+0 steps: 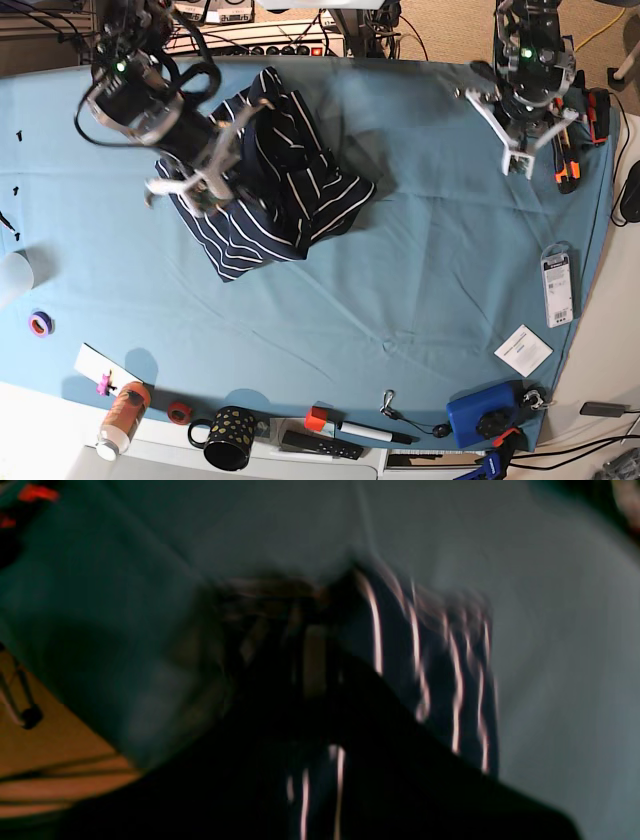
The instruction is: Layout the t-shirt on the table in an organized manner, then fold the t-shirt properly
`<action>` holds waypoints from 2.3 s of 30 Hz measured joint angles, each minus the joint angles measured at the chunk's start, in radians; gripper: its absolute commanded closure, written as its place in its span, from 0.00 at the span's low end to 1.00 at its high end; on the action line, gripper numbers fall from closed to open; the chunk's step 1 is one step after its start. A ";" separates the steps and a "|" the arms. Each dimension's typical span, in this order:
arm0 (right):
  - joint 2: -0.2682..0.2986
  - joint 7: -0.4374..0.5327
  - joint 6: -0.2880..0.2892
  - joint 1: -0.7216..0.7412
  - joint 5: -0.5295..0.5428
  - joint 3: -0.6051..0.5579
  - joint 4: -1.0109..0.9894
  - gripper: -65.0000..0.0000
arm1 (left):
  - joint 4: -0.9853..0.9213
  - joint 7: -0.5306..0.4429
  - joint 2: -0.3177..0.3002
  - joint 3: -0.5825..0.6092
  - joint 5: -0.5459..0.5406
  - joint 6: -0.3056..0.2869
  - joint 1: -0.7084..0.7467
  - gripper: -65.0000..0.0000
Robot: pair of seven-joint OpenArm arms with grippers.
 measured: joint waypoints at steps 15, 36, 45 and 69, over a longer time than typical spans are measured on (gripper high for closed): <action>-0.003 -0.243 0.031 -0.290 0.249 0.262 0.000 1.00 | 0.093 0.046 0.000 0.000 -0.050 -0.027 0.233 1.00; 0.001 -0.258 0.142 -0.723 0.143 0.262 0.000 1.00 | -0.036 -0.062 0.000 0.000 -0.043 -0.017 0.572 1.00; 0.074 -0.244 0.178 -0.671 0.138 0.223 -0.449 1.00 | -0.337 -0.147 0.000 0.000 -0.063 -0.021 0.487 1.00; 0.094 0.624 0.146 0.012 -0.424 -0.303 -1.609 1.00 | -1.563 -0.932 0.035 -0.001 -0.037 -0.019 -0.090 1.00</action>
